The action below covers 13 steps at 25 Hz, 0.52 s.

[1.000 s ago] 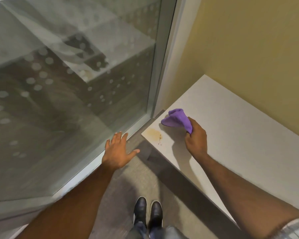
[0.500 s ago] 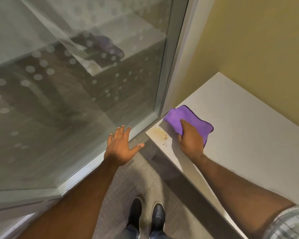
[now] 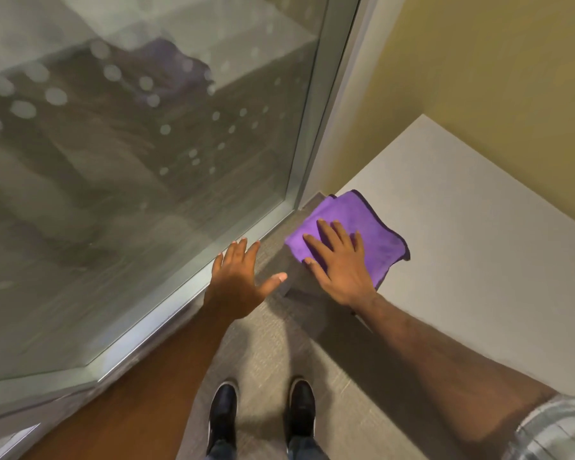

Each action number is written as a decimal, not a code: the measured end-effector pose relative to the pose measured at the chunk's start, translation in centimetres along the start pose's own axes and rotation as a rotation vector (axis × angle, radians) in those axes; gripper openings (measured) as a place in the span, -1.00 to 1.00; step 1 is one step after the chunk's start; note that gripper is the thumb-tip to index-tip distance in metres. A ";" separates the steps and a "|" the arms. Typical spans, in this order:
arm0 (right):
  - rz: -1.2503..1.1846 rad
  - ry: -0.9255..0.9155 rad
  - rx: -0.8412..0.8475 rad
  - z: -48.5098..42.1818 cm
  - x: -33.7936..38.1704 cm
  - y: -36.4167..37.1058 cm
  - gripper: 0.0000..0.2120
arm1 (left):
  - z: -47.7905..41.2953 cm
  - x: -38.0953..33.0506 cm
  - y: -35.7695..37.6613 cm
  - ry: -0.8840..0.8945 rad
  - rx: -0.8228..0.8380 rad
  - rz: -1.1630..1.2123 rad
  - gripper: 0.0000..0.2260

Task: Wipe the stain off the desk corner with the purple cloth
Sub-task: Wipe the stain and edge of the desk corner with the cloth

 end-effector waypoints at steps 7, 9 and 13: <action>0.069 0.017 0.075 -0.7 0.1 2.8 -0.43 | -1.1 3.2 -0.1 0.002 0.011 -0.008 -0.11; 0.036 0.033 0.046 0.3 -0.6 3.2 -0.46 | -1.1 3.4 -0.3 0.001 0.020 0.027 -0.10; -0.104 0.315 -0.075 -0.4 -1.8 3.0 -0.49 | -1.5 4.1 -0.6 -0.008 0.074 0.092 -0.12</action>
Point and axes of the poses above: each hand's wrist, its own z-axis away from the middle knuckle, its own y-axis out of the palm, x = y × z, the point moved 1 cm from there along -z, towards the middle knuckle, and after that the axes turned 2 degrees about z, right-handed, at the moved point
